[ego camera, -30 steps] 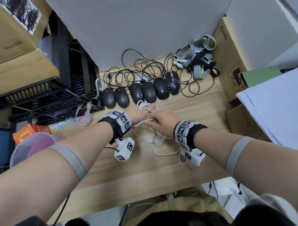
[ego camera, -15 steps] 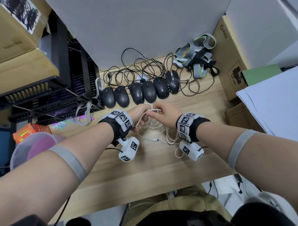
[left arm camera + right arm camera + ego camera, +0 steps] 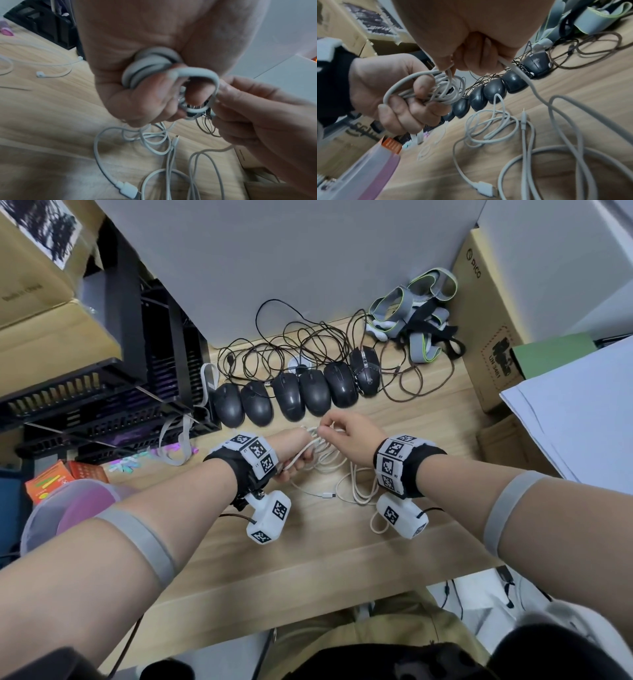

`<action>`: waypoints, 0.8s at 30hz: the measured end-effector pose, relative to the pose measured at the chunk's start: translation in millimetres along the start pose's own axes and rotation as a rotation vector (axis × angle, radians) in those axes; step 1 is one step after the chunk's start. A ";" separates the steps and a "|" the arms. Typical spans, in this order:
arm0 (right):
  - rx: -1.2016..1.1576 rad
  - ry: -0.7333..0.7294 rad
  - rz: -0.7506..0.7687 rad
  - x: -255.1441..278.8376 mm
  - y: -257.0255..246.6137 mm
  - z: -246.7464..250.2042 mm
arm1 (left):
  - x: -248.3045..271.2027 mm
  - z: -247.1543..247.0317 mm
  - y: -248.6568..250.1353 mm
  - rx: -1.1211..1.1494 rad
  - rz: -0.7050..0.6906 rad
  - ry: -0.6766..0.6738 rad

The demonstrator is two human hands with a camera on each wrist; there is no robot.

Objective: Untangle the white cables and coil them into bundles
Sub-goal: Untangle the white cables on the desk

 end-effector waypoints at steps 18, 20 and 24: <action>0.014 0.010 -0.153 16.2 17.4 5.1 | -0.8 15.3 12.6 0.432 -0.197 0.223; 0.049 -0.071 -0.147 23.4 19.0 -6.8 | -1.2 20.2 14.0 0.491 -0.202 0.303; 0.022 -0.143 -0.073 29.9 0.7 -28.2 | 0.7 17.2 22.8 0.339 -0.201 0.414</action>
Point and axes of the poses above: each hand's wrist, its own x-axis away from the middle knuckle, its own z-axis out of the back of the hand, y = z × x, the point moved 4 cm from there along -x, towards the middle knuckle, and after that the axes turned 14 degrees about -x, right-handed, at the moved point
